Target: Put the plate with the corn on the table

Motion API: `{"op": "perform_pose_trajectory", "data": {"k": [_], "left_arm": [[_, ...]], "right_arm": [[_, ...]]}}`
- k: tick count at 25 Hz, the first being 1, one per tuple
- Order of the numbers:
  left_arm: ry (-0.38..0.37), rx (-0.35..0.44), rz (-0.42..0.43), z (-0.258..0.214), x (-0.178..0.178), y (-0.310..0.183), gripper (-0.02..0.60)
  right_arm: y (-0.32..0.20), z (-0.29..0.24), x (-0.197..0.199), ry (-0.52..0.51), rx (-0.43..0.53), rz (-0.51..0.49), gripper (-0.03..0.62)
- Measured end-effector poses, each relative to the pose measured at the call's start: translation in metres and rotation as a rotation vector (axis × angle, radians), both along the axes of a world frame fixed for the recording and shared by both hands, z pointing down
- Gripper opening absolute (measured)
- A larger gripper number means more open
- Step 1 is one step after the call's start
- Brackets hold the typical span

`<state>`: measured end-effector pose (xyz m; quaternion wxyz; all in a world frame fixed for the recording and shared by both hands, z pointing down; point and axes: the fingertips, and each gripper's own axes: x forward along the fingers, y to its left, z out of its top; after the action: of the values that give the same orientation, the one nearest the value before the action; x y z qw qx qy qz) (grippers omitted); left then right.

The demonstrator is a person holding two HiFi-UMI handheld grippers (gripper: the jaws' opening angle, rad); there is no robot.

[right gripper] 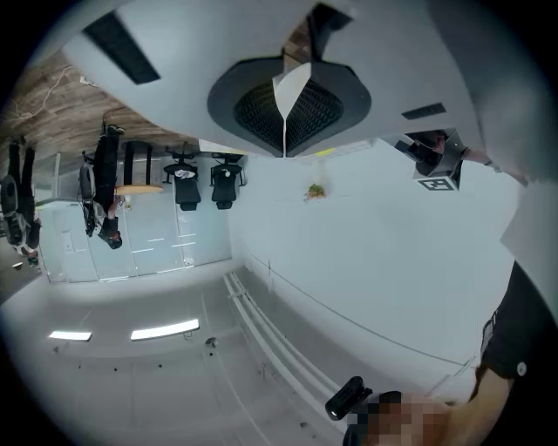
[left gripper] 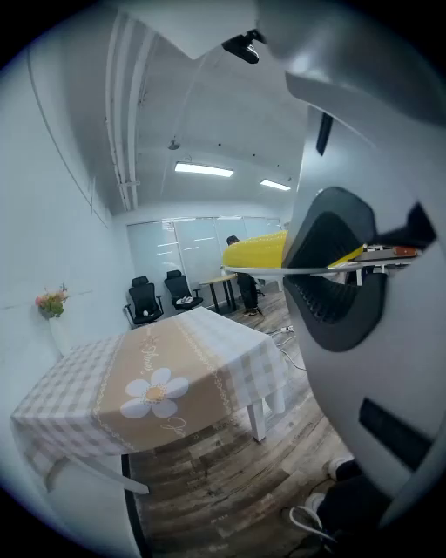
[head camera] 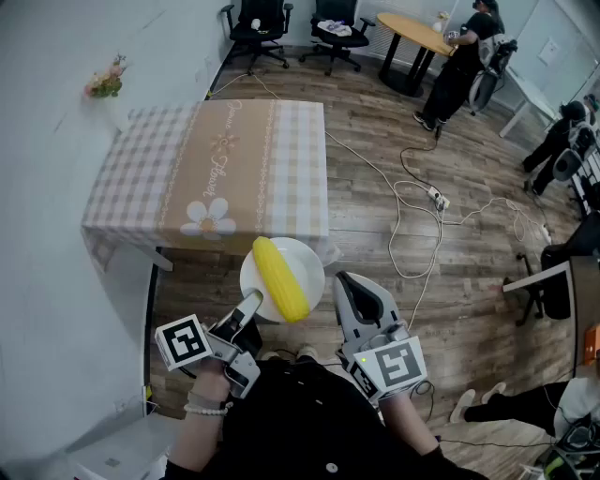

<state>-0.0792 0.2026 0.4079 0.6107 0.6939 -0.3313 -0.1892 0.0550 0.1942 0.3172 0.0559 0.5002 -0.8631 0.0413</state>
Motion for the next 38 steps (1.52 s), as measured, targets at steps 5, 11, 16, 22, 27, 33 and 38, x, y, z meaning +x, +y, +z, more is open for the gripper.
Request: {"op": "perform_pose_trajectory", "data": {"k": [5, 11, 16, 22, 27, 33, 38], "left_arm": [[0.01, 0.008, 0.007, -0.004, 0.004, -0.002, 0.023], [-0.011, 0.017, 0.039, -0.004, 0.006, -0.002, 0.023], [-0.002, 0.023, 0.05, -0.004, 0.007, -0.002, 0.023], [0.024, 0.013, 0.054, -0.003, 0.004, -0.003, 0.023], [0.035, 0.017, 0.059, -0.007, 0.001, -0.004, 0.023], [0.048, 0.019, 0.066, -0.009, -0.001, -0.006, 0.023], [0.066, 0.024, 0.072, -0.011, -0.004, -0.005, 0.023]], "right_arm": [[-0.001, -0.002, 0.0, 0.001, 0.0, -0.002, 0.044], [-0.001, 0.003, 0.0, 0.0, -0.013, 0.009, 0.044], [-0.003, 0.008, 0.001, -0.007, -0.032, 0.028, 0.044], [-0.012, 0.028, 0.008, -0.136, -0.176, 0.067, 0.046], [-0.017, 0.048, 0.008, -0.248, -0.32, 0.051, 0.048], [-0.017, 0.064, -0.005, -0.471, -0.474, 0.004, 0.129], [-0.011, 0.076, -0.016, -0.511, -0.529, -0.011, 0.132]]}}
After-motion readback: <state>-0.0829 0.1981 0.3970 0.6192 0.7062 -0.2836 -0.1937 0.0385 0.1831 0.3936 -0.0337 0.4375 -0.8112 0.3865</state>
